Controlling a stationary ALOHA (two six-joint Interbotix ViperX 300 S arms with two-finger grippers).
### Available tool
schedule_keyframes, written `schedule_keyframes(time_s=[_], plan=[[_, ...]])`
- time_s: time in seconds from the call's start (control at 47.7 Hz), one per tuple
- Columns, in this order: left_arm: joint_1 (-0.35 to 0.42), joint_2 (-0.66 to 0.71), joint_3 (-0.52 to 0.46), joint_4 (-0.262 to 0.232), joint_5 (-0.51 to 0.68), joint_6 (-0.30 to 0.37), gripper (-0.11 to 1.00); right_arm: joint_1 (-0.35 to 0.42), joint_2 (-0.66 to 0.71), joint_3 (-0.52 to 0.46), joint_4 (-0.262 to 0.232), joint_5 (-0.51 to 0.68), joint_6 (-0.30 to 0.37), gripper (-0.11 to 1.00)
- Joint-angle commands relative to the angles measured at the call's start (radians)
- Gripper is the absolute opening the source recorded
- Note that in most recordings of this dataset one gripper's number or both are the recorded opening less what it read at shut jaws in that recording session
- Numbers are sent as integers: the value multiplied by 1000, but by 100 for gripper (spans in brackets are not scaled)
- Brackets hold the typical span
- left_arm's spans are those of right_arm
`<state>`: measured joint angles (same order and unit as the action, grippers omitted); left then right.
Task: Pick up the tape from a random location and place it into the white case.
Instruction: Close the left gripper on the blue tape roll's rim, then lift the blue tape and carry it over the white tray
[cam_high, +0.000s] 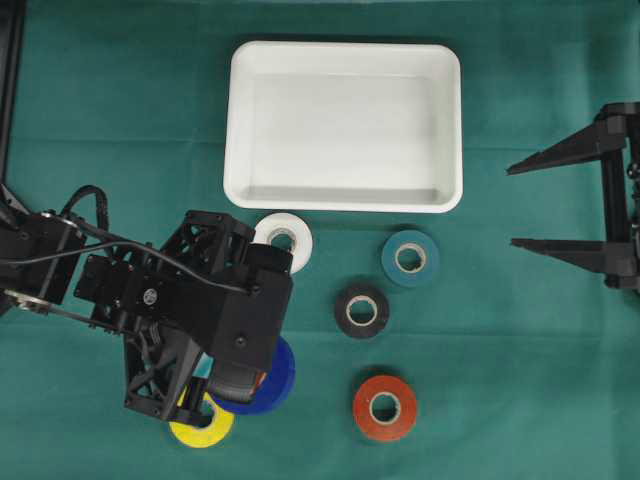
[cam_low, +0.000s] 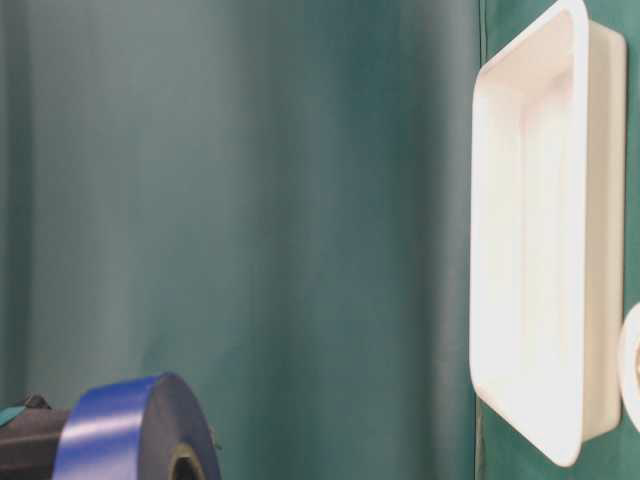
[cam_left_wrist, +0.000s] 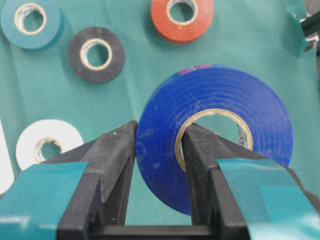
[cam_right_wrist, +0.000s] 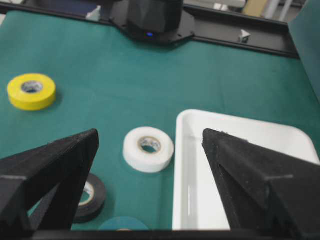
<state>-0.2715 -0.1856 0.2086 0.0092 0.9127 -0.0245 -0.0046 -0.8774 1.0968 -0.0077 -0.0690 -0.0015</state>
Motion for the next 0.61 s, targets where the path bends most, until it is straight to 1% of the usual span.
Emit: schedule_keyframes(time_s=[0.0, 0.461, 0.587], plan=[[-2, -26, -23, 2, -6, -2, 24, -2, 6, -18, 0, -3, -2, 91], [-2, -25, -17, 3, -12, -2, 24, -2, 6, -18, -2, -3, -3, 91], [9, -25, -9, 2, -18, -3, 24, -2, 6, -18, -8, -3, -3, 91]])
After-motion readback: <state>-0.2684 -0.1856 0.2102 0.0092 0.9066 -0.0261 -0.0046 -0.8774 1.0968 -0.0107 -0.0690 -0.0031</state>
